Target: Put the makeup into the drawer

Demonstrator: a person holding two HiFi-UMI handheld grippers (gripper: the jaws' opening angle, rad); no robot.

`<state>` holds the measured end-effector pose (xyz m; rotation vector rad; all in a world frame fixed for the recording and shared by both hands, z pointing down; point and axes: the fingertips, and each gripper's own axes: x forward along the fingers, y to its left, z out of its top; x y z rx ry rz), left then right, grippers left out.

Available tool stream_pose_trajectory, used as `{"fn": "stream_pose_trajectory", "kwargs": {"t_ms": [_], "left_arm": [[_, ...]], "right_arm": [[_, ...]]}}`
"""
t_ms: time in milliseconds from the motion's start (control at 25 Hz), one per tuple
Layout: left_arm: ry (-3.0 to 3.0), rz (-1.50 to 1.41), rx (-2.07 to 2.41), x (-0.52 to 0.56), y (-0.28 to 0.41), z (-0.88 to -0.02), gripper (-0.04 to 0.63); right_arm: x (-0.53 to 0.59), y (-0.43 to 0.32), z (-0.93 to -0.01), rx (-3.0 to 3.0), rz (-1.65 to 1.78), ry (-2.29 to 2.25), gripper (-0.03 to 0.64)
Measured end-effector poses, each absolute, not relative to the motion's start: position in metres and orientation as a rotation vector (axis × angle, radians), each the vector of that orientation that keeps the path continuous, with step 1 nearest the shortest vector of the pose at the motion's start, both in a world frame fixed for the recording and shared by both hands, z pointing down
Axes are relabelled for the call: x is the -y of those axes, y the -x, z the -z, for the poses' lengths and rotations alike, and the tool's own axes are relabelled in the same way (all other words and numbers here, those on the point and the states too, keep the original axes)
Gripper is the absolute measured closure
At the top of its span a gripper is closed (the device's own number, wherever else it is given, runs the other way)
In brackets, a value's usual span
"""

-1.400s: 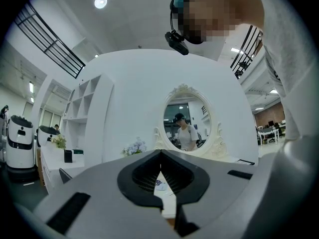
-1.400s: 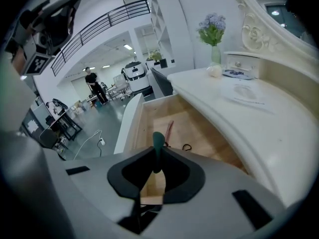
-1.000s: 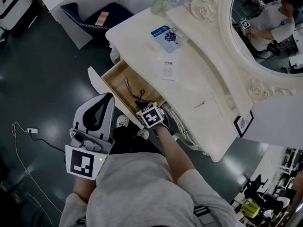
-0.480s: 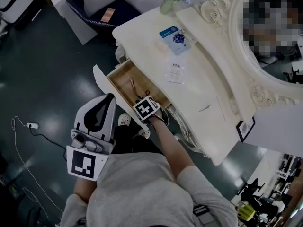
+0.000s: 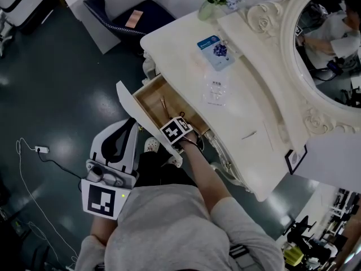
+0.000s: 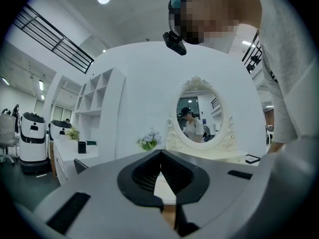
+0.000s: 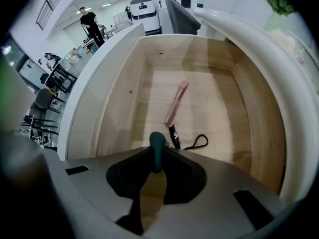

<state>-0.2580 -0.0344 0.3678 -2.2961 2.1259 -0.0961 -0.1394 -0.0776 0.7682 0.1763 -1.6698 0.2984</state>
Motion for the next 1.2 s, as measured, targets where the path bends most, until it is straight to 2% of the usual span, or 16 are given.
{"fn": "stream_pose_trajectory", "kwargs": {"t_ms": [240,400,720,760,880,1200], "left_arm": [[2.310,0.099,-2.111,0.042,0.258,-0.369,0.581],[2.316,0.098,-2.098,0.047,0.257,-0.367,0.581],[2.335,0.094,-2.064,0.057,0.251,-0.364,0.581],[2.338,0.093,-2.058,0.059,0.249,-0.363,0.581],[2.348,0.092,-2.040,0.062,0.245,-0.361,0.581],[2.391,0.111,-1.981,0.075,0.229,-0.360,0.581]], "right_arm": [[0.084,0.138,-0.770,1.691,-0.305,-0.191,0.516],[0.086,0.146,-0.761,1.774,-0.363,-0.194,0.461],[0.098,0.141,-0.734,1.927,-0.506,-0.311,0.457],[0.100,0.140,-0.730,1.945,-0.521,-0.329,0.461],[0.104,0.135,-0.719,1.996,-0.546,-0.369,0.576],[0.122,0.130,-0.649,2.319,-0.535,-0.539,0.589]]}}
